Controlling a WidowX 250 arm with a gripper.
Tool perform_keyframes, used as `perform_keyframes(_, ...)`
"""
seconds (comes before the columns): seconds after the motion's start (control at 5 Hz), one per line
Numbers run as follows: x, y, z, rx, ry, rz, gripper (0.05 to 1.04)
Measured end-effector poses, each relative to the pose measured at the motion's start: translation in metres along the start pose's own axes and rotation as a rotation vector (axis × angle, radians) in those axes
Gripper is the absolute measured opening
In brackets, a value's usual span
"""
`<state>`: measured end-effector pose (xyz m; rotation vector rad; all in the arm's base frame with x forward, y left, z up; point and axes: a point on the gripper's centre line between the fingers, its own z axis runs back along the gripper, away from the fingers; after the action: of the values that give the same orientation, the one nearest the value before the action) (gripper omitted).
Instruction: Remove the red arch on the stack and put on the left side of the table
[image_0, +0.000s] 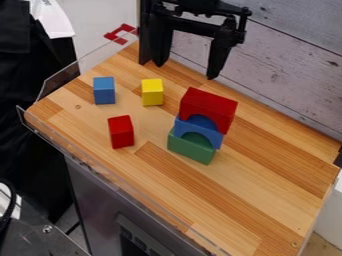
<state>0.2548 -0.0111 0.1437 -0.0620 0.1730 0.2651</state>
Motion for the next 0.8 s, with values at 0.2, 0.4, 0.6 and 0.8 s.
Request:
perform_keyframes(0.2,-0.0001,0.0003,-0.009,0.006,0.036,0.006,0.999)
perform_keyframes(0.4,0.0015,-0.0028,-0.0083,-0.008,0.027,0.141,0.999)
perform_keyframes(0.6,0.003,-0.0046,-0.0087,-0.02,0.019,0.232,0.999)
perform_keyframes(0.8,0.004,-0.0074,-0.0062,-0.059,-0.031,0.371,0.999)
